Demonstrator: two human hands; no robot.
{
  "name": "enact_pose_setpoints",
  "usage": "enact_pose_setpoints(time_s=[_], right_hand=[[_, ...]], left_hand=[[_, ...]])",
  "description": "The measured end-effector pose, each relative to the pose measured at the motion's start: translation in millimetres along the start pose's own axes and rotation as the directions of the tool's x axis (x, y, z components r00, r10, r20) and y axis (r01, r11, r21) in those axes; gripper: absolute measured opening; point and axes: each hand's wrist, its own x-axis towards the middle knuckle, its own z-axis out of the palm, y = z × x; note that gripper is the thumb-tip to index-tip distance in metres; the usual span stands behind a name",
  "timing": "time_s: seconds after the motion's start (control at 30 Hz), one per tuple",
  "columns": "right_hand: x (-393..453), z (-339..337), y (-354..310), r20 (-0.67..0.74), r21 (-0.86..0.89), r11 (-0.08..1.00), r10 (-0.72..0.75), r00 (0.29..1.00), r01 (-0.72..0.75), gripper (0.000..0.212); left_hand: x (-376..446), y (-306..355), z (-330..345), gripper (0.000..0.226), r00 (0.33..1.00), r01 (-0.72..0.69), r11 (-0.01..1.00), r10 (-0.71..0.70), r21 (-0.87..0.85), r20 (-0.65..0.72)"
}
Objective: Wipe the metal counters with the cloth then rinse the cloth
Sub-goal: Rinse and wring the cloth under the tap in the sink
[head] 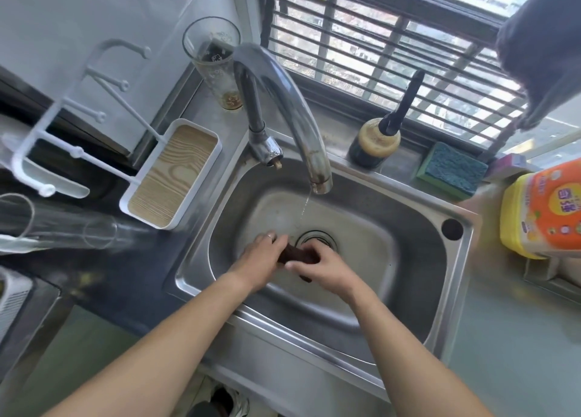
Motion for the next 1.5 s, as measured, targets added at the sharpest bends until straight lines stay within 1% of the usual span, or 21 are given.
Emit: enact_pose_setpoints(time_s=[0.07,0.2,0.27,0.37,0.4,0.47,0.53,0.6,0.73,0.83,0.93,1.0,1.1,1.13,1.17,1.23,1.3,1.33,1.4,1.47,1.5], right_hand=[[-4.7,-6.9,-2.8,0.083,0.321,0.941,0.082,0.993,-0.105,0.054],[-11.1,-12.3,-6.4,0.362,0.572,0.763,0.093,0.927,-0.300,0.052],[-15.6,-10.5,-14.8,0.482,0.564,0.736,0.073,0.873,-0.373,0.057],[-17.1,-5.8,-25.7,0.607,0.347,0.847,0.124,0.785,-0.402,0.037],[-16.5,-4.3,-28.4,0.587,0.233,0.898,0.176,0.790,-0.374,0.028],[-10.6,-2.3,-29.1,0.428,-0.036,0.960,0.266,0.864,-0.278,0.012],[-2.7,-3.4,-27.7,0.251,-0.328,0.932,0.241,0.937,-0.152,0.010],[0.5,-2.3,-26.0,0.172,-0.512,0.857,0.165,0.971,-0.055,0.016],[0.0,4.0,-15.6,0.075,-0.670,0.741,0.012,0.997,0.041,0.023],[-0.6,2.5,-11.1,0.019,-0.753,0.651,-0.133,0.991,0.102,0.032],[0.5,0.0,-12.2,-0.009,-0.769,0.626,-0.217,0.976,0.132,0.024],[0.3,-0.8,-12.5,-0.032,-0.768,0.628,-0.233,0.972,0.125,0.020],[-2.7,0.7,-11.1,-0.074,-0.761,0.636,-0.276,0.958,0.124,0.015],[-3.9,2.3,-9.9,-0.090,-0.760,0.640,-0.279,0.956,0.115,0.014],[-5.6,3.8,-9.8,-0.107,-0.758,0.644,-0.274,0.956,0.100,0.014],[-6.0,7.9,-7.2,-0.137,-0.738,0.672,-0.247,0.959,0.067,0.015],[-3.6,10.5,-1.7,-0.138,-0.643,0.762,-0.205,0.969,0.070,0.025],[-1.4,11.2,2.0,-0.114,-0.575,0.814,-0.174,0.978,0.078,0.031],[0.0,8.0,3.6,-0.040,-0.406,0.910,-0.115,0.993,0.089,0.038],[-4.8,0.6,-1.5,0.073,-0.065,0.998,0.011,0.997,-0.006,0.042],[-8.2,-3.7,-4.1,0.139,0.105,0.991,0.072,0.988,-0.088,0.046]], left_hand=[[0.3,-7.6,-2.1,0.030,0.992,-0.086,0.996,0.089,0.036,-0.089],[0.0,-2.3,-8.6,0.029,0.912,-0.336,0.937,0.348,0.093,-0.216],[1.3,2.2,-9.8,0.032,0.883,-0.376,0.910,0.409,0.174,-0.231],[1.2,5.2,-12.4,0.038,0.874,-0.377,0.874,0.445,0.306,-0.195],[0.2,5.3,-13.0,0.038,0.883,-0.367,0.867,0.439,0.337,-0.168],[-4.2,6.5,-13.3,0.030,0.929,-0.314,0.883,0.361,0.348,-0.078],[-7.7,4.9,-10.9,0.020,0.974,-0.224,0.924,0.226,0.309,0.030],[-7.6,2.3,-10.2,0.024,0.984,-0.171,0.955,0.152,0.241,0.095],[-6.1,-0.3,-9.1,0.027,0.976,-0.123,0.991,0.112,0.046,0.187],[-6.2,2.2,-8.6,0.030,0.981,-0.045,0.994,0.062,-0.096,0.183],[-3.9,5.5,-9.2,0.033,0.982,0.057,0.955,-0.001,-0.292,0.189],[-3.8,10.5,-11.0,0.030,0.977,0.074,0.898,0.022,-0.434,0.211],[-6.4,18.0,-16.6,0.026,0.924,0.234,0.660,0.078,-0.714,0.375],[-7.9,18.2,-19.5,0.025,0.899,0.290,0.608,0.091,-0.739,0.428],[-7.1,15.1,-20.1,0.026,0.886,0.305,0.607,0.101,-0.733,0.452],[-3.9,10.0,-21.4,0.034,0.901,0.221,0.738,0.096,-0.637,0.423],[-1.0,5.4,-19.2,0.037,0.927,0.100,0.910,0.062,-0.403,0.370],[-0.1,3.4,-18.2,0.031,0.944,0.049,0.957,0.049,-0.286,0.326],[0.2,-1.9,-17.6,0.028,0.978,-0.046,0.988,0.075,-0.146,0.196],[-0.7,-8.3,-19.3,0.034,0.985,-0.149,0.986,0.155,-0.079,0.081],[-0.8,-11.5,-18.4,0.036,0.978,-0.203,0.978,0.205,-0.052,0.041]])
